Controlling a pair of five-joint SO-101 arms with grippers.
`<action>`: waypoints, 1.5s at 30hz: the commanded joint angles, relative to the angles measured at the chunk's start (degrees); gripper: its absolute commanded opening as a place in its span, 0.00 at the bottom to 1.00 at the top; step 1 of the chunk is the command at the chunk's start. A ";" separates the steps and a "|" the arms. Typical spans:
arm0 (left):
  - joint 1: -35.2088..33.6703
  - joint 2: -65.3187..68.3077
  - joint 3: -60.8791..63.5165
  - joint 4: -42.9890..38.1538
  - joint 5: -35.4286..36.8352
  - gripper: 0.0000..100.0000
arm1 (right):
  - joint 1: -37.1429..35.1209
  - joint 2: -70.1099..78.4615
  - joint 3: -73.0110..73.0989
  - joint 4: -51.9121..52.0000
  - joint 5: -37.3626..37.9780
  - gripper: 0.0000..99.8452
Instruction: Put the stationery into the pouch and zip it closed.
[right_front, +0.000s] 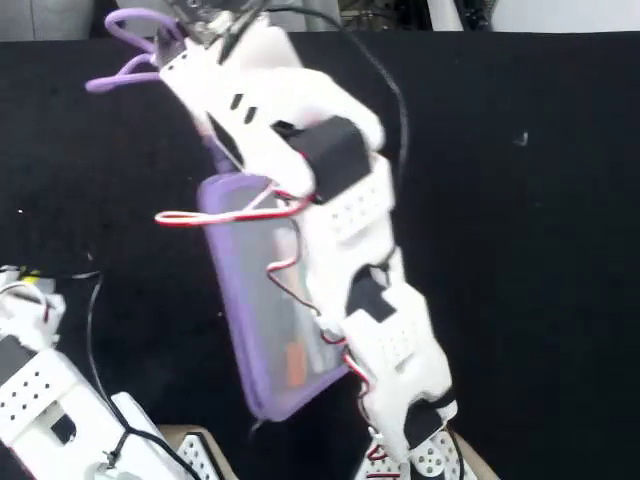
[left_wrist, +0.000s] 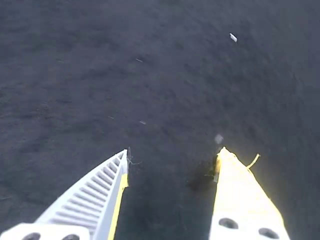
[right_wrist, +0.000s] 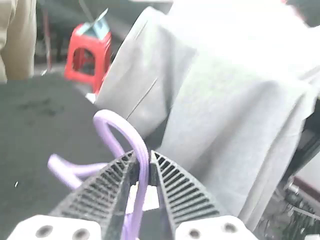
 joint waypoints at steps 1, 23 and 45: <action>7.43 -0.88 -1.98 -0.62 -0.79 0.28 | 2.29 -7.60 -2.42 -1.49 -0.26 0.01; 45.23 -29.98 -15.60 5.98 4.48 0.28 | 6.33 -15.52 -3.03 5.45 -0.26 0.01; 72.22 -30.95 -27.21 14.15 -7.21 0.31 | 6.33 -20.79 -2.95 10.73 -0.18 0.01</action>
